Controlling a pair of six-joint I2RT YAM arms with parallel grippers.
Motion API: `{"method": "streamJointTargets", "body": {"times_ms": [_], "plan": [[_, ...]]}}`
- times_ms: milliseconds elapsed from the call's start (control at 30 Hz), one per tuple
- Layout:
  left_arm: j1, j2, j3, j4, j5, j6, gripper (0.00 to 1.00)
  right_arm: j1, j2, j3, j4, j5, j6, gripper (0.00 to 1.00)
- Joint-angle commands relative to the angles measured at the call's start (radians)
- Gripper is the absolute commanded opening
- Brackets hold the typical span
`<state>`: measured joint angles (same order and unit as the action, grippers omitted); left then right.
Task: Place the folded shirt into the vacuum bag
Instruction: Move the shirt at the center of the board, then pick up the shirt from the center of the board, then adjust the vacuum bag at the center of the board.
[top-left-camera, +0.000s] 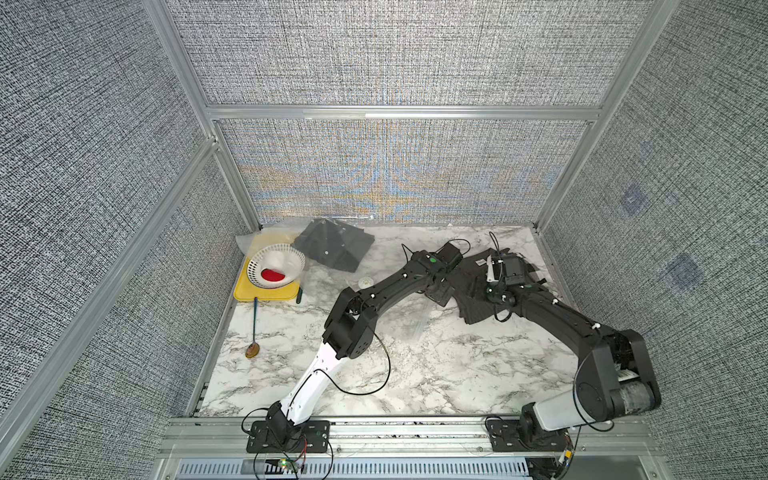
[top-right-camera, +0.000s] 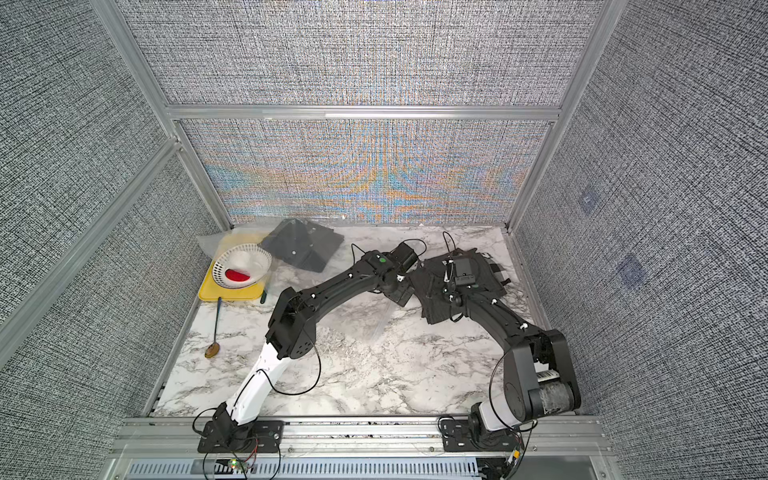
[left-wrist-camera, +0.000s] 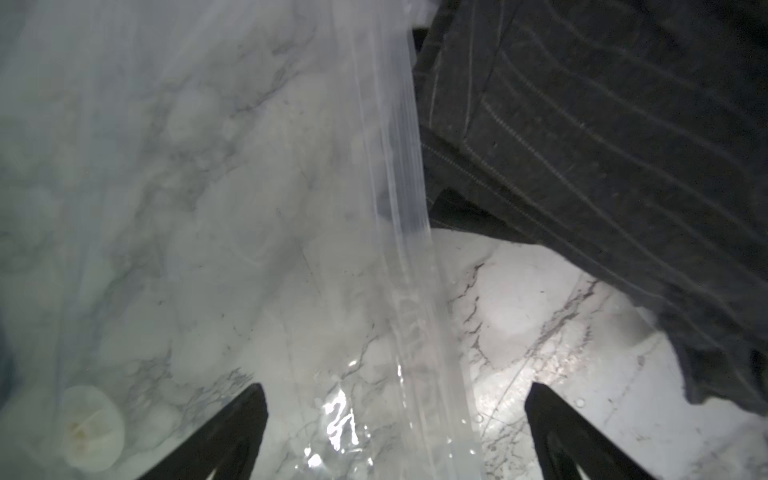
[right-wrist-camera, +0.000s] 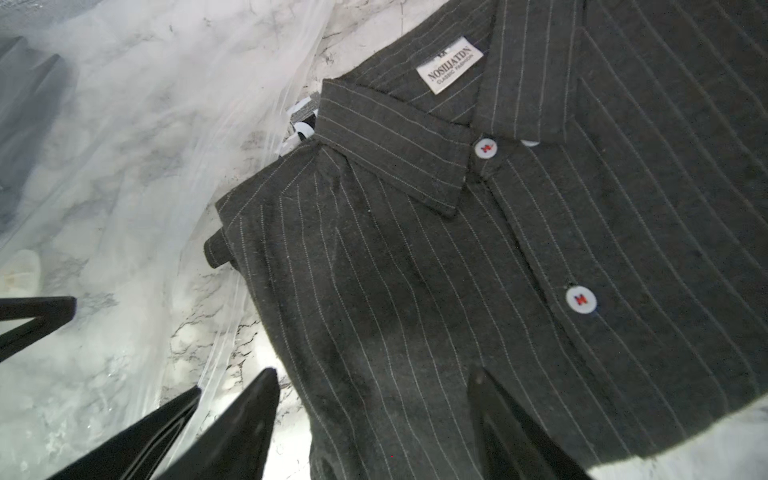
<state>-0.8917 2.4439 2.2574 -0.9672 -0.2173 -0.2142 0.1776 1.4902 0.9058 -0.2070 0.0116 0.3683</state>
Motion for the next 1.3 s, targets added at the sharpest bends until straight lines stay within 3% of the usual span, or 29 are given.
{"method": "streamJointTargets", "body": {"times_ms": [0,167,267,467,700,767,933,1100,1267], "plan": [[-0.016,0.005,-0.002,-0.029,-0.124,0.02,1.0,-0.004,-0.008,-0.01,0.025,-0.028,0.008,0.78],[-0.024,0.035,0.012,-0.028,-0.26,0.002,1.0,-0.006,-0.01,-0.019,0.032,-0.035,0.005,0.81],[-0.021,0.034,0.008,-0.013,-0.26,-0.005,0.91,-0.005,-0.01,-0.025,0.038,-0.038,0.002,0.82],[-0.006,0.013,0.005,0.008,-0.189,-0.035,0.57,0.005,0.002,-0.027,0.05,-0.036,-0.01,0.87],[0.073,-0.057,-0.087,0.095,0.057,-0.102,0.17,0.102,0.082,0.07,0.028,0.061,-0.101,0.87],[0.089,-0.074,-0.115,0.117,0.099,-0.115,0.09,0.137,0.119,0.111,0.025,0.101,-0.13,0.86],[0.123,-0.098,-0.166,0.172,0.205,-0.136,0.01,0.216,0.243,0.235,0.019,0.174,-0.207,0.81],[0.138,-0.097,-0.178,0.181,0.24,-0.146,0.0,0.252,0.379,0.342,-0.012,0.264,-0.238,0.81],[0.157,-0.109,-0.21,0.207,0.263,-0.159,0.0,0.27,0.459,0.403,-0.015,0.332,-0.25,0.99]]}}
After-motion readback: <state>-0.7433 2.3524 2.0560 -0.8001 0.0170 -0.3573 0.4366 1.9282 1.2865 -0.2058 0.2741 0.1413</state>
